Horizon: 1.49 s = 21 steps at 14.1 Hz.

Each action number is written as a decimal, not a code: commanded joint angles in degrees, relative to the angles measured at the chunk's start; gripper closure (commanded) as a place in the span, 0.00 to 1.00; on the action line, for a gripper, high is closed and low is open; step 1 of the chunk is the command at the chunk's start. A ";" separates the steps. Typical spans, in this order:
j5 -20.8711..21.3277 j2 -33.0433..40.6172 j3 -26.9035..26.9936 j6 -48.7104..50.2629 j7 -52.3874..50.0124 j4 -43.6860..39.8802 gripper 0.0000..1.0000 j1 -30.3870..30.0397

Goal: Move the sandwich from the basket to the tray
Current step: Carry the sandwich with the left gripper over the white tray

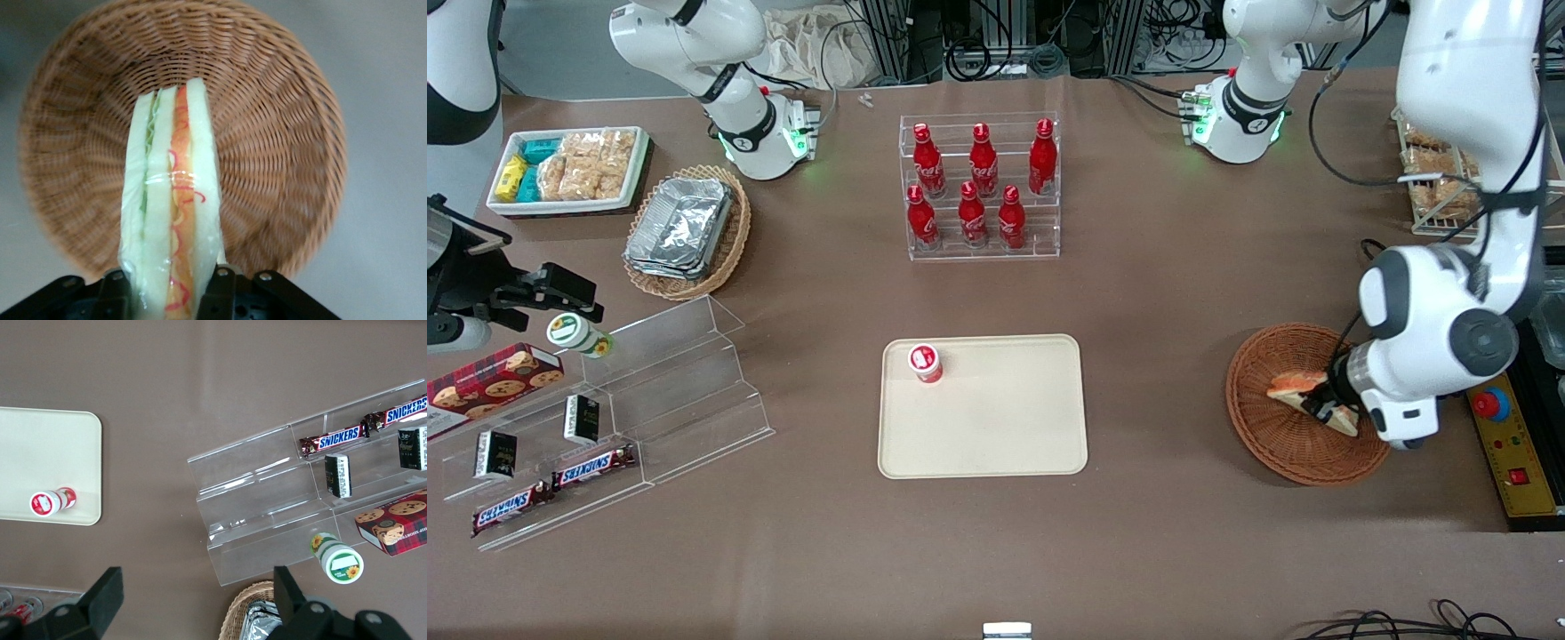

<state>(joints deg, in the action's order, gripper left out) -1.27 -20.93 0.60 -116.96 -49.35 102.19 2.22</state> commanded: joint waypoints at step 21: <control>20.61 -20.54 -20.81 -15.56 11.11 -14.39 1.00 18.96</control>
<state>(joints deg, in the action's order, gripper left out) 17.61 -38.05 -20.69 -129.62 -38.71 90.64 19.37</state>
